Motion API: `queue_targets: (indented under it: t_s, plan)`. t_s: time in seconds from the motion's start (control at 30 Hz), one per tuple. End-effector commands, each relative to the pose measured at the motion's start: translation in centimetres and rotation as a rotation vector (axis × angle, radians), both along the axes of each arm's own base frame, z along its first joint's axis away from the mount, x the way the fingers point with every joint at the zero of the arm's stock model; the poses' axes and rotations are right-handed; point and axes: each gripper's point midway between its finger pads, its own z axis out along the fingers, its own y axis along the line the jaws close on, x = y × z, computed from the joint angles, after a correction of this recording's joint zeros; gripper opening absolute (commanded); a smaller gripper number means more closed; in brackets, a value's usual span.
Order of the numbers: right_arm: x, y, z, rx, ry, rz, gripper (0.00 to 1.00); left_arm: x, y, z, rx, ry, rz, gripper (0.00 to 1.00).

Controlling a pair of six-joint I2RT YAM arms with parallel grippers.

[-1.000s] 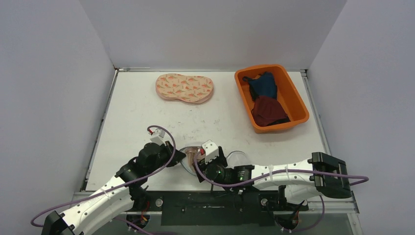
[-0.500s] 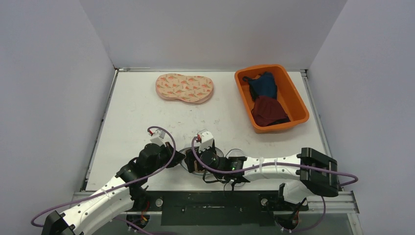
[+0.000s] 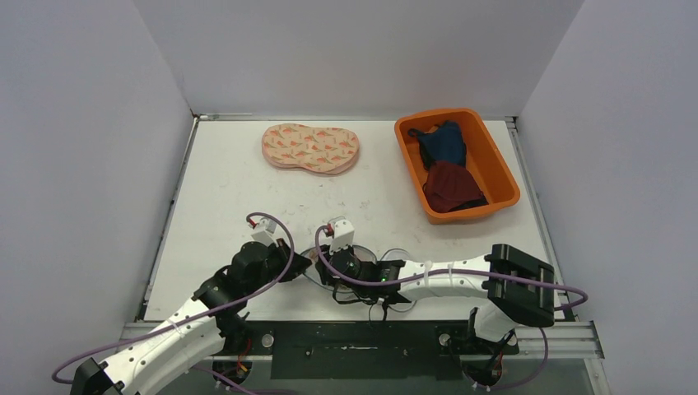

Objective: Unzip the laundry bag and remove the bra
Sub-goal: Pick up the bra from the laundry bag.

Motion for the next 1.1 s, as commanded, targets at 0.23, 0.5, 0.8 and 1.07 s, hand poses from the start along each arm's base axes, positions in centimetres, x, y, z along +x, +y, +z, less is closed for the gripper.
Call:
queue_targets:
  t_s: [0.23, 0.5, 0.8, 1.07]
  plan:
    - [1.2, -2.0, 2.4, 0.027, -0.04, -0.079, 0.05, 0.1, 0.6, 0.4, 0.014, -0.022, 0.015, 0.0]
    - [0.2, -5.7, 4.0, 0.045, -0.077, -0.046, 0.05, 0.2, 0.9, -0.3, 0.033, -0.007, 0.034, 0.0]
    - [-2.1, -4.7, 3.1, 0.075, -0.023, 0.102, 0.31, 0.2, 0.2, -1.6, 0.021, 0.008, 0.007, 0.0]
    - [-2.9, -2.4, 1.5, -0.061, -0.063, 0.134, 0.69, -0.7, -0.5, -2.2, -0.001, 0.004, -0.054, 0.0]
